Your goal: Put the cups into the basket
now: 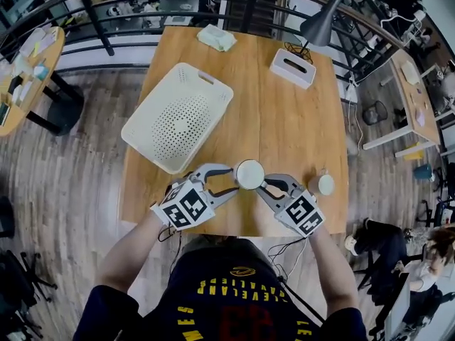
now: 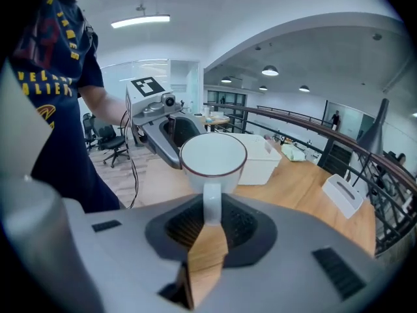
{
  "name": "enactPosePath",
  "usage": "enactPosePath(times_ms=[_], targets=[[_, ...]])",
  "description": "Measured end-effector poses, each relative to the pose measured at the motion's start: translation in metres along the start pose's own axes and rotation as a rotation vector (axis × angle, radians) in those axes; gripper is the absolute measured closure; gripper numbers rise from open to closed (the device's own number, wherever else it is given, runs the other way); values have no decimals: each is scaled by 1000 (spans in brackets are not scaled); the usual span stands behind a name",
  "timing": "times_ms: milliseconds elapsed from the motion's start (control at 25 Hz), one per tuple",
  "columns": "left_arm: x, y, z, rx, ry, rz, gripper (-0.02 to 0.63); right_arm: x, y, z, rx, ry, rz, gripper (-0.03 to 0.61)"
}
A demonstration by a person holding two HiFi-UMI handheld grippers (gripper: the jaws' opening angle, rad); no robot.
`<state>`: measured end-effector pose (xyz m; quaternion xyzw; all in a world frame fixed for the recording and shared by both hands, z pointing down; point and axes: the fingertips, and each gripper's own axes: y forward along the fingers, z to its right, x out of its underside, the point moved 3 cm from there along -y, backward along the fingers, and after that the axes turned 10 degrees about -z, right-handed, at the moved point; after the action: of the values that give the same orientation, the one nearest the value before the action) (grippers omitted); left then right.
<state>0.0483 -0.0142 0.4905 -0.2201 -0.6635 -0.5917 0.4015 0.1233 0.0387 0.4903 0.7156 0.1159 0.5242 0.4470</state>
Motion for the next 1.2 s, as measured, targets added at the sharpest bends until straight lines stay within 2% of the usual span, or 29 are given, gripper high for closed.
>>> enactPosePath(times_ms=[440,760,960,1200], targets=[[-15,-41,-22,-199,-70,-24,413,-54,-5,17,-141,-215,31,511],[-17,-77,-28,-347,-117,-45,413,-91,1,13,-204,-361,62,511],[-11,-97,-30,-395,-157,-49,413,-111,7,6,-236,-416,75,511],[7,-116,-53,-415,-183,-27,413,-139,30,6,-235,-430,71,511]])
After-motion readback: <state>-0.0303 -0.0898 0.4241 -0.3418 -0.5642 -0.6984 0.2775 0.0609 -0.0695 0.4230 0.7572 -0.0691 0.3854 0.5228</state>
